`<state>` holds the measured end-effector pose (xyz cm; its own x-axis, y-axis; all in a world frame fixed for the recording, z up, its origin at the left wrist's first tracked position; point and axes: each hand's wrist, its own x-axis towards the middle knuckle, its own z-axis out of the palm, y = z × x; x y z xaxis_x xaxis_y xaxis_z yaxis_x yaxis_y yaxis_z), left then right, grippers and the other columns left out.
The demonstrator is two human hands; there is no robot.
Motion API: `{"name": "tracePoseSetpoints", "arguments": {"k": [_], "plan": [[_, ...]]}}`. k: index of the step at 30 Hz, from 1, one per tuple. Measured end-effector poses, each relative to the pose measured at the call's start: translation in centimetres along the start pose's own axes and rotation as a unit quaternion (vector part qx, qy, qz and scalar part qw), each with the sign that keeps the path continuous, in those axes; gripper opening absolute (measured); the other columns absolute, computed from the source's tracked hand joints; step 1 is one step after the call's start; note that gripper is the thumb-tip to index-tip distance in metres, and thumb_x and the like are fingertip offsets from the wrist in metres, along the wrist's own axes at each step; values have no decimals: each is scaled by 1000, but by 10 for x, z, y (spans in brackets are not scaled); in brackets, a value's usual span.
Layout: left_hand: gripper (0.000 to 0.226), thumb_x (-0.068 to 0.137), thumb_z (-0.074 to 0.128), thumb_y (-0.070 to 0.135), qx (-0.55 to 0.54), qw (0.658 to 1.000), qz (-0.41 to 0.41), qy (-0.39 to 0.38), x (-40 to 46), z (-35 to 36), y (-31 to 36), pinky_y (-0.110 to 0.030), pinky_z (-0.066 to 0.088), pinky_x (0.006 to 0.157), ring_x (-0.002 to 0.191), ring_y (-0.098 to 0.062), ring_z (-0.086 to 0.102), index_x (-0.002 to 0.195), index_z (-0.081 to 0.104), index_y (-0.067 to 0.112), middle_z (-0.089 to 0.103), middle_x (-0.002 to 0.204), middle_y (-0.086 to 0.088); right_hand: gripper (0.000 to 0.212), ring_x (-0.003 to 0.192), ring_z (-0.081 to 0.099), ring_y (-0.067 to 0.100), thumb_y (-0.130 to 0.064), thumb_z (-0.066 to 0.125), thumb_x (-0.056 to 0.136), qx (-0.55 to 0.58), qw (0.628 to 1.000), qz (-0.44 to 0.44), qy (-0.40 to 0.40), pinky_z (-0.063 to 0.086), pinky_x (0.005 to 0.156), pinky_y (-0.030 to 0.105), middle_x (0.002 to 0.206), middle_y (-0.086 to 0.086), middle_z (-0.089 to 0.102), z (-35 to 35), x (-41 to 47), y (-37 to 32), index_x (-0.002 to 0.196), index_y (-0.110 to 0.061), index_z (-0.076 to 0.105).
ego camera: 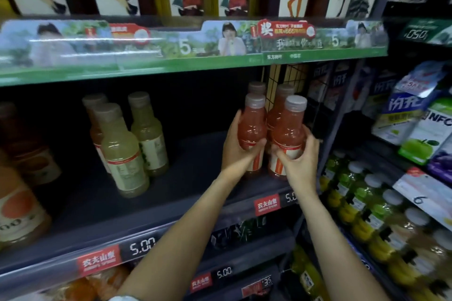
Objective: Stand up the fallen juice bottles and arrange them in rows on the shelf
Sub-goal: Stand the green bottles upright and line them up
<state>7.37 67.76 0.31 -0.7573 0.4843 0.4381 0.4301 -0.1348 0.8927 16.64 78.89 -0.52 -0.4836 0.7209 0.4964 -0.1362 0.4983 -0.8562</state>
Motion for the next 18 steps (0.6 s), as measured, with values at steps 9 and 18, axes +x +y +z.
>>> {"name": "tracePoseSetpoints", "arguments": {"k": [9,18], "plan": [[89,66,38,92,-157,980,-122,17,20,24,-21,-50,29,114,137,-13,39,144,19,53,31,155,8,65,143,22,9,-89,33,70,203,973,96,-43,21,117,46,157,-8,18,16,20,15,128,-63,23],[57,97,34,55,-153,983,-104,1,26,17,-17,-42,40,107,123,-14,55,146,34,27,53,138,-1,56,127,45,8,-50,17,97,174,971,137,-90,40,99,19,140,-5,46,9,32,11,145,-24,33]]}}
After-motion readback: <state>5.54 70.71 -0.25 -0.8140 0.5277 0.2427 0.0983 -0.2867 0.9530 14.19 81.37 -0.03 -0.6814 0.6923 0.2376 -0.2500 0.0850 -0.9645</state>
